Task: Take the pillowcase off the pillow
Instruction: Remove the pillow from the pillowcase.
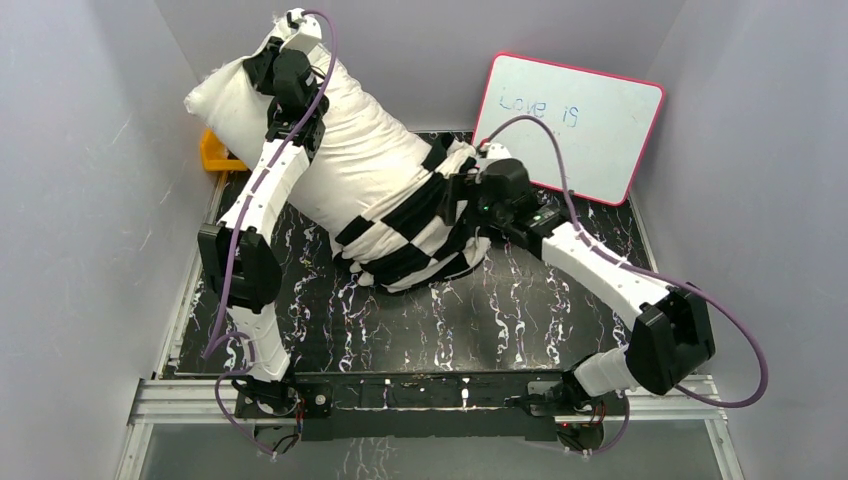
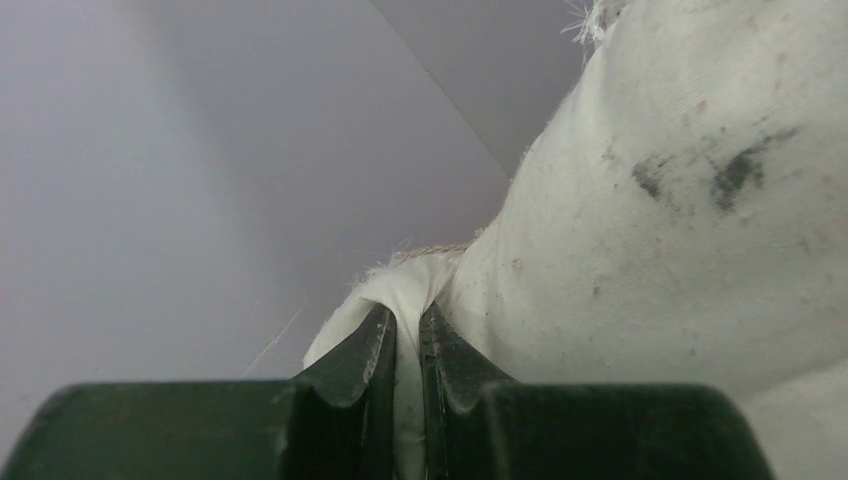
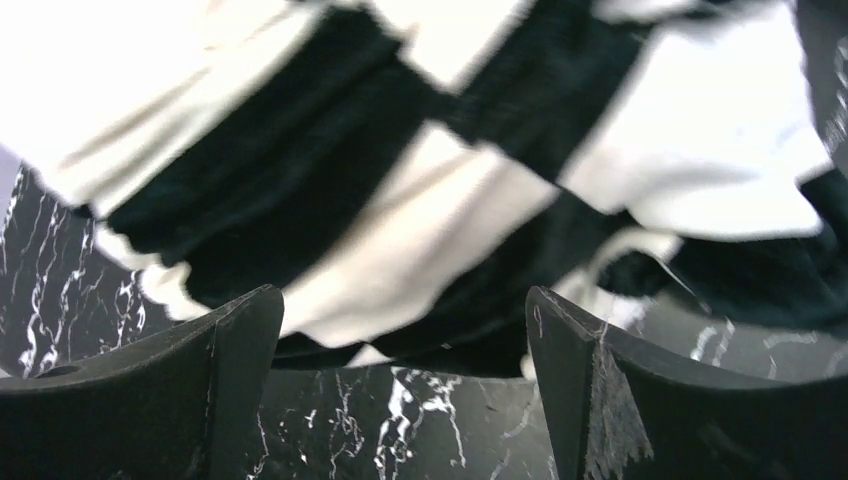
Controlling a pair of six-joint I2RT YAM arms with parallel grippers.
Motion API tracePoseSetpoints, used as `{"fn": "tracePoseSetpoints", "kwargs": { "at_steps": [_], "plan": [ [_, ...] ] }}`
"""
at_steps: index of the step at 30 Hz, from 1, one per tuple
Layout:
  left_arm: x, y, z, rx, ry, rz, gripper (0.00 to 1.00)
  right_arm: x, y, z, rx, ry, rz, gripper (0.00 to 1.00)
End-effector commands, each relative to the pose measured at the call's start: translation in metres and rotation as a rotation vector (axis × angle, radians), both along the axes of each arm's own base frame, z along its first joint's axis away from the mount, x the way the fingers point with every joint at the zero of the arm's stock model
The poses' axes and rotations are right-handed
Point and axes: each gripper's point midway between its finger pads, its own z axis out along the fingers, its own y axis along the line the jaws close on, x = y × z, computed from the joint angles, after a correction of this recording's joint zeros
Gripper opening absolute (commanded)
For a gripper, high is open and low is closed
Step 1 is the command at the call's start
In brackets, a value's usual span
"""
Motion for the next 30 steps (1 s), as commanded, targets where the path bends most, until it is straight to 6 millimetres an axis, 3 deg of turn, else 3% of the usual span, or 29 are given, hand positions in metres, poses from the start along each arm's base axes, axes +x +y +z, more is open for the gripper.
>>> {"fn": "tracePoseSetpoints", "kwargs": {
  "at_steps": [1,4,8,13,15,19,22,27,28,30],
  "plan": [
    [-0.017,-0.002,0.030,0.007,-0.044,-0.014,0.00,-0.011,0.061,0.059,0.012,-0.256,0.132,0.99],
    [-0.016,-0.004,0.030,-0.002,-0.042,-0.023,0.00,-0.018,0.101,0.040,-0.039,-0.218,0.191,0.98],
    [-0.015,-0.005,0.031,0.001,-0.035,-0.034,0.00,-0.018,0.137,0.015,-0.091,-0.172,0.216,0.92],
    [-0.013,-0.006,0.031,0.004,-0.022,-0.042,0.00,-0.016,0.149,-0.021,-0.222,-0.098,0.233,0.89],
    [-0.012,-0.007,0.032,-0.018,-0.028,-0.053,0.00,-0.016,0.144,-0.038,-0.272,-0.070,0.228,0.78],
    [-0.010,-0.006,0.039,-0.063,-0.041,-0.067,0.00,-0.025,0.121,-0.058,-0.336,-0.042,0.207,0.25],
    [-0.009,-0.003,0.049,-0.046,-0.050,-0.055,0.00,-0.037,0.090,-0.064,-0.364,-0.038,0.160,0.02],
    [-0.006,0.021,0.063,-0.058,-0.075,-0.024,0.00,-0.057,0.006,-0.097,-0.340,0.100,0.024,0.00],
    [-0.007,0.026,0.064,-0.060,-0.077,-0.017,0.00,-0.056,-0.009,-0.093,-0.291,0.122,-0.015,0.00],
    [-0.010,0.040,0.070,-0.061,-0.093,0.011,0.00,-0.066,-0.048,-0.106,-0.228,0.197,-0.093,0.00]
  ]
}}
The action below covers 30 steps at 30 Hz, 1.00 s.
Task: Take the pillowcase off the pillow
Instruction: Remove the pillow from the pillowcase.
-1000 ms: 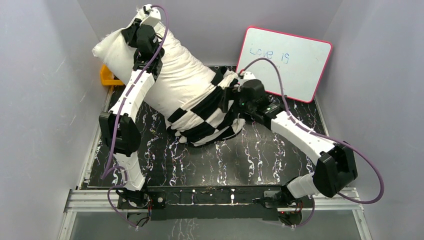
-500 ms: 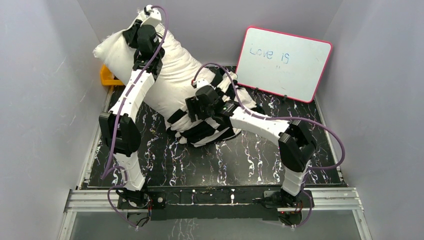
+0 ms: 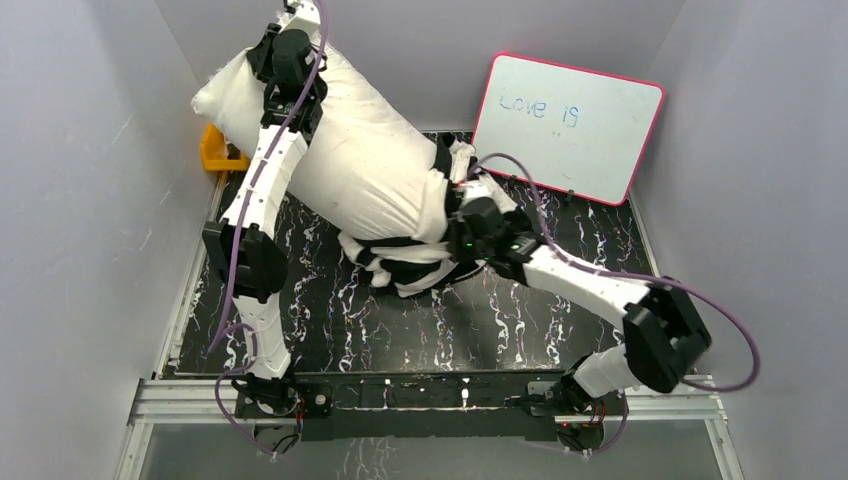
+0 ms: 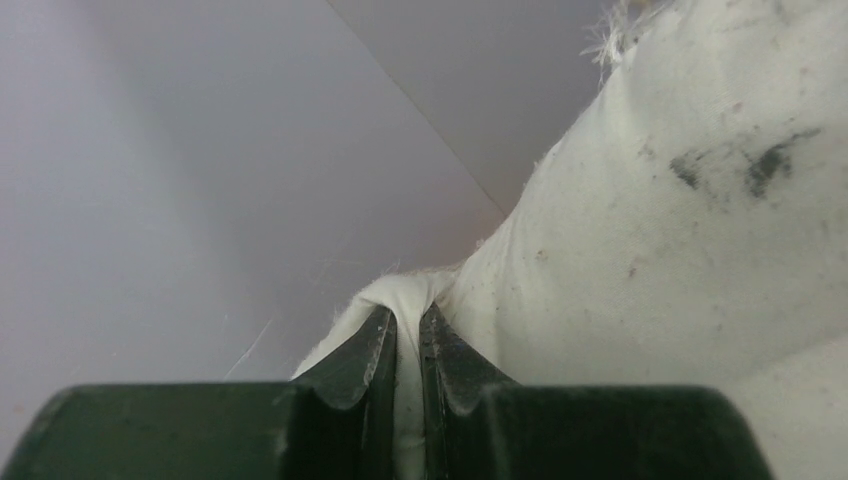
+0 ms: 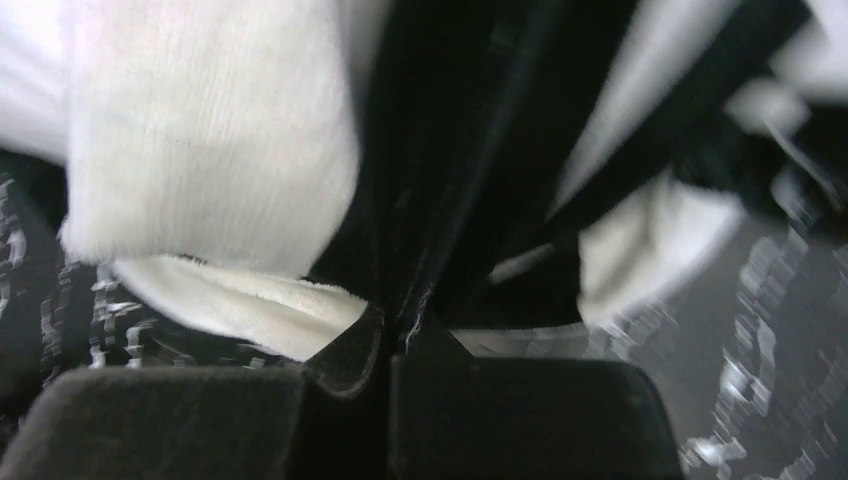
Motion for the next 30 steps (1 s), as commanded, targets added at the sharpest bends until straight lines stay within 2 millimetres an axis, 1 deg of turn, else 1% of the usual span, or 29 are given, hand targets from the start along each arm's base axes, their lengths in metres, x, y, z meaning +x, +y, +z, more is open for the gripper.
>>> {"fn": "tracePoseSetpoints", "kwargs": {
  "at_steps": [1,3,4,6,9,12,13,14,15,16,17,18,19,20,21,22,23,24,25,26,28,29,30],
  "plan": [
    [-0.025,0.053,0.066,0.006,-0.136,0.067,0.00,-0.017,-0.119,-0.048,-0.016,0.214,-0.274,0.00],
    [-0.028,0.061,0.072,0.013,-0.143,0.085,0.00,-0.020,-0.151,-0.047,0.016,0.227,-0.370,0.00],
    [-0.030,0.065,0.075,0.020,-0.146,0.094,0.00,-0.022,-0.162,-0.047,0.018,0.234,-0.405,0.00],
    [-0.034,0.070,0.081,0.026,-0.158,0.108,0.00,-0.025,-0.179,-0.049,0.023,0.262,-0.460,0.00],
    [-0.042,0.082,0.088,0.031,-0.168,0.141,0.00,-0.031,-0.201,-0.060,0.038,0.347,-0.537,0.00],
    [-0.054,0.092,0.098,0.031,-0.187,0.155,0.00,-0.031,-0.223,-0.066,0.093,0.378,-0.626,0.00],
    [-0.058,0.092,0.101,0.030,-0.195,0.154,0.00,-0.029,-0.226,-0.064,0.097,0.365,-0.638,0.00],
    [-0.062,0.092,0.104,0.023,-0.203,0.149,0.00,-0.026,-0.226,-0.059,0.104,0.345,-0.629,0.00],
    [-0.064,0.090,0.102,0.006,-0.205,0.132,0.00,-0.021,-0.223,-0.051,0.118,0.327,-0.613,0.00],
    [-0.063,0.084,0.098,-0.014,-0.194,0.091,0.00,-0.018,-0.219,-0.046,0.131,0.316,-0.593,0.00],
    [-0.062,0.070,0.094,-0.025,-0.172,0.019,0.00,-0.014,-0.215,-0.040,0.147,0.304,-0.570,0.00],
    [-0.056,0.046,0.078,-0.017,-0.101,-0.083,0.00,-0.010,-0.210,-0.035,0.163,0.294,-0.541,0.03],
    [-0.056,0.014,0.058,-0.003,-0.017,-0.208,0.00,-0.006,-0.208,-0.031,0.169,0.283,-0.529,0.06],
    [-0.059,-0.025,0.034,0.007,0.071,-0.362,0.00,-0.003,-0.206,-0.028,0.176,0.273,-0.519,0.08],
    [-0.066,-0.060,0.003,0.000,0.162,-0.501,0.09,0.001,-0.204,-0.025,0.179,0.264,-0.507,0.10],
    [-0.080,-0.092,-0.021,-0.040,0.222,-0.616,0.32,0.004,-0.203,-0.023,0.181,0.261,-0.502,0.11],
    [-0.094,-0.113,-0.043,-0.121,0.274,-0.694,0.69,0.008,-0.201,-0.020,0.181,0.255,-0.496,0.13],
    [-0.111,-0.129,-0.067,-0.293,0.327,-0.748,0.80,0.011,-0.200,-0.017,0.182,0.251,-0.492,0.15],
    [-0.122,-0.133,-0.078,-0.428,0.333,-0.754,0.91,0.015,-0.200,-0.013,0.184,0.243,-0.488,0.18],
    [-0.133,-0.133,-0.094,-0.561,0.362,-0.764,0.98,0.018,-0.198,-0.009,0.187,0.234,-0.482,0.23],
    [-0.149,-0.122,-0.116,-0.881,0.387,-0.807,0.98,0.024,-0.194,-0.001,0.207,0.215,-0.466,0.31],
    [-0.156,-0.114,-0.129,-1.005,0.419,-0.789,0.98,0.027,-0.189,0.004,0.226,0.209,-0.445,0.34],
    [-0.163,-0.108,-0.143,-1.092,0.475,-0.759,0.98,0.029,-0.186,0.007,0.237,0.205,-0.431,0.37]
  ]
}}
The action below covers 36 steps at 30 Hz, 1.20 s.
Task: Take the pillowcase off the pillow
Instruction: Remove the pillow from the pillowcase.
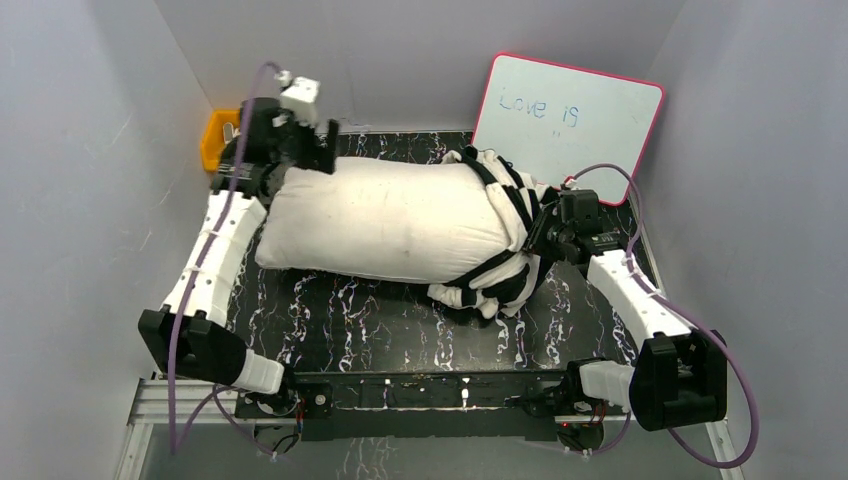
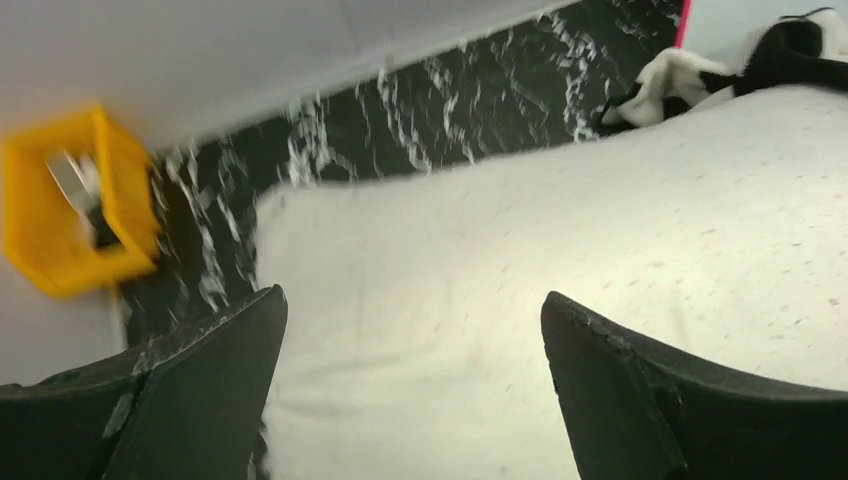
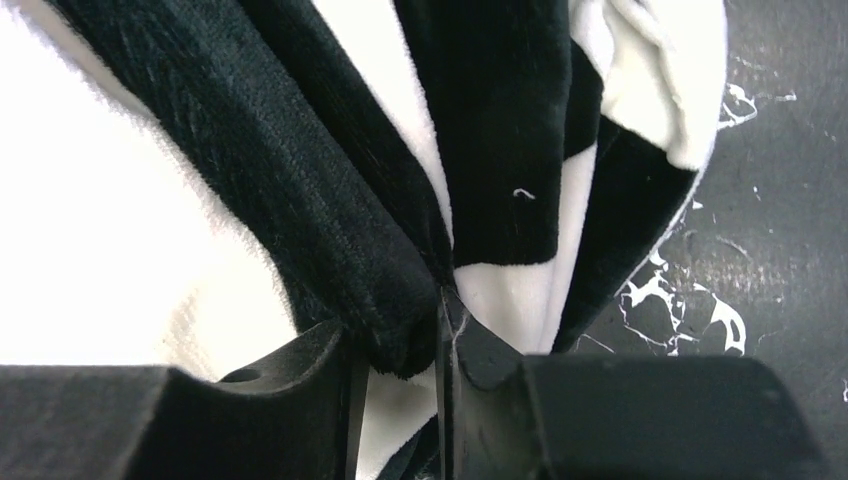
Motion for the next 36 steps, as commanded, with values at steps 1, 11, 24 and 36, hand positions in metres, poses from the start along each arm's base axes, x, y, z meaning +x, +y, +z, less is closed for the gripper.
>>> {"fn": "tracePoseSetpoints", "kwargs": {
  "at_steps": [1,11,24,36],
  "plan": [
    [-0.051,0.026,-0.063,-0.519,0.472,0.056,0.98,0.023,0.015,0.036,0.047,-0.102,0.062,0.38],
    [-0.061,0.101,-0.151,-0.807,0.619,0.388,0.98,0.018,0.030,0.033,0.120,-0.109,0.110,0.39],
    [-0.062,-0.003,-0.270,-0.794,0.804,0.249,0.89,0.013,0.039,0.027,0.138,-0.099,0.146,0.38],
    [-0.015,0.113,-0.100,-1.037,0.339,0.335,0.00,0.034,0.048,0.115,0.048,-0.394,0.228,0.98]
  ]
}}
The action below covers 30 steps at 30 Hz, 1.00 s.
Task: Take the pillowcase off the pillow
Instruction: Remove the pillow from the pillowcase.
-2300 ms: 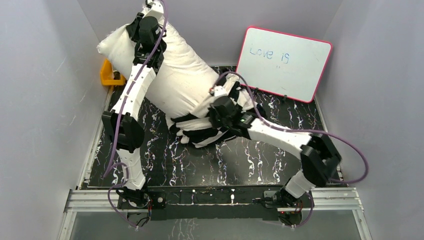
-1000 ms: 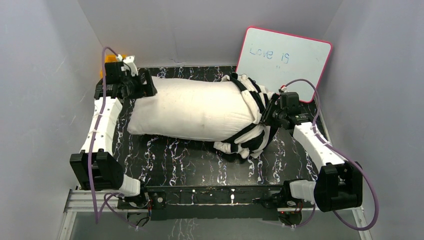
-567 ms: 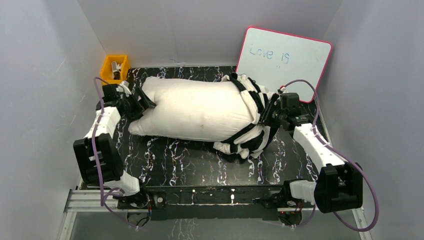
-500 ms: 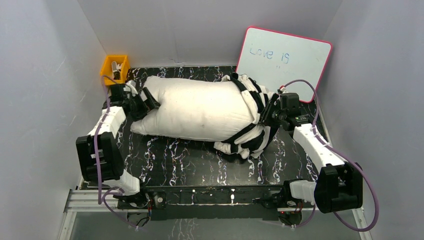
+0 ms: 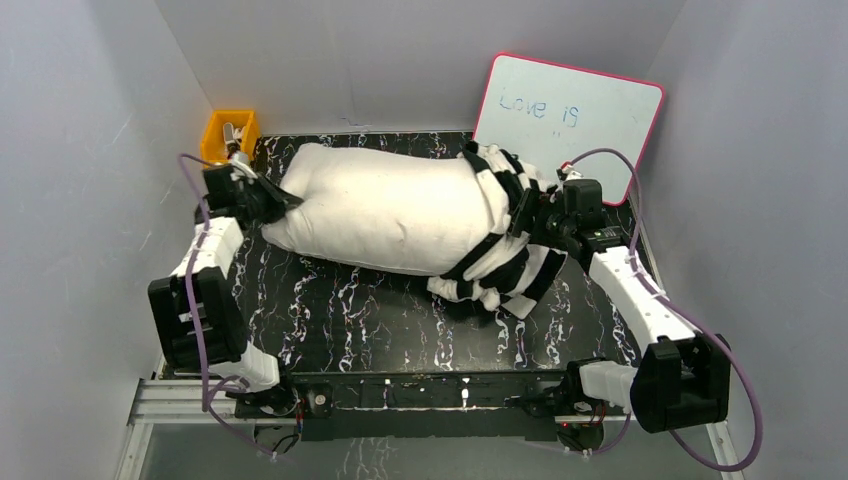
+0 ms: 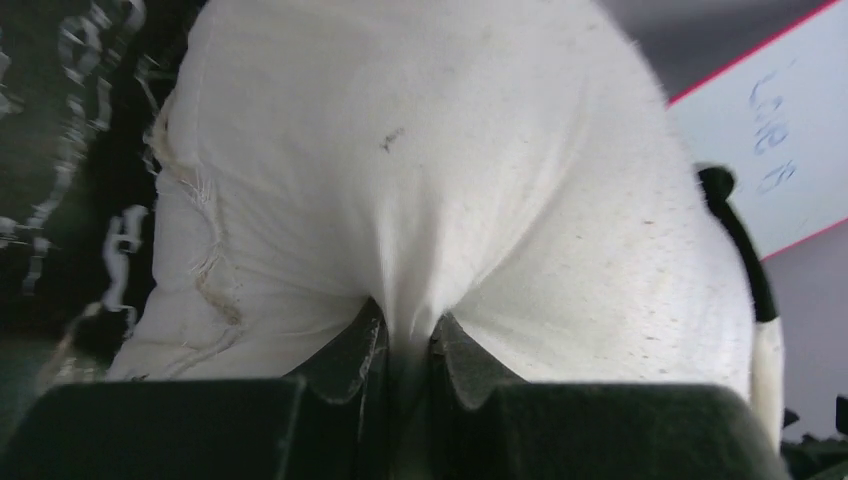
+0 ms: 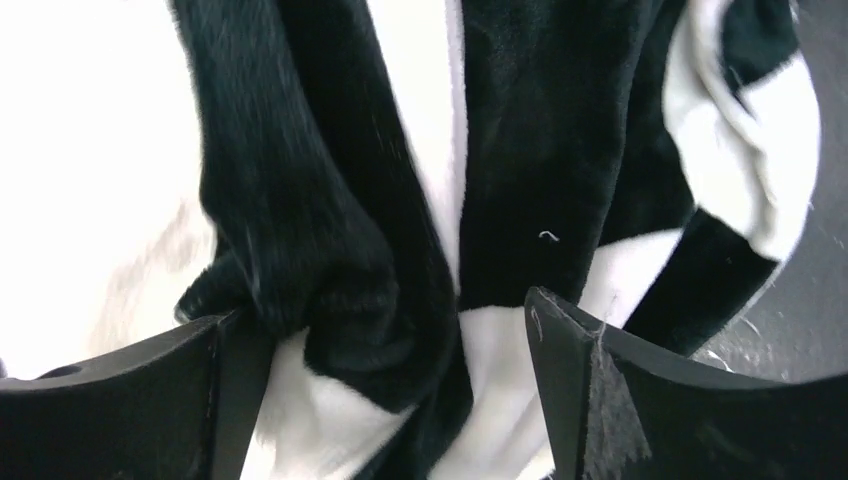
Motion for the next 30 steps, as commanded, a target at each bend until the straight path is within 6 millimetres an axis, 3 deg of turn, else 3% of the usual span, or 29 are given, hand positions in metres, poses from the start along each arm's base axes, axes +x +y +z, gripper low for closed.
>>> {"fn": "tracePoseSetpoints", "kwargs": {
  "at_steps": [1,3,6,8,11,12,14,19,30],
  "plan": [
    [0.010,0.045,0.123,-0.007,-0.230,0.107,0.00,0.014,0.045,0.097,-0.011,-0.336,0.159,0.98],
    [0.011,0.047,0.158,0.008,-0.296,0.111,0.00,0.000,0.078,0.112,-0.066,-0.413,0.238,0.99],
    [0.008,0.045,0.182,-0.007,-0.345,0.118,0.00,-0.034,0.134,0.115,-0.071,-0.464,0.386,0.99],
    [0.007,0.044,0.193,-0.019,-0.373,0.125,0.00,-0.053,0.162,0.102,-0.107,-0.466,0.447,0.98],
    [0.006,0.044,0.202,-0.017,-0.394,0.130,0.00,-0.071,0.186,0.069,-0.269,-0.426,0.465,0.99],
    [0.006,0.044,0.204,-0.016,-0.397,0.132,0.00,-0.078,0.192,0.052,-0.346,-0.404,0.487,0.98],
    [0.006,0.045,0.209,-0.010,-0.403,0.132,0.00,-0.091,0.203,0.038,-0.451,-0.420,0.503,0.99],
    [0.005,0.048,0.217,0.020,-0.412,0.142,0.00,-0.115,0.218,0.018,-0.635,-0.464,0.521,0.99],
    [0.009,0.048,0.226,0.019,-0.425,0.137,0.00,-0.105,0.233,-0.026,-0.840,-0.489,0.561,0.99]
  ]
}}
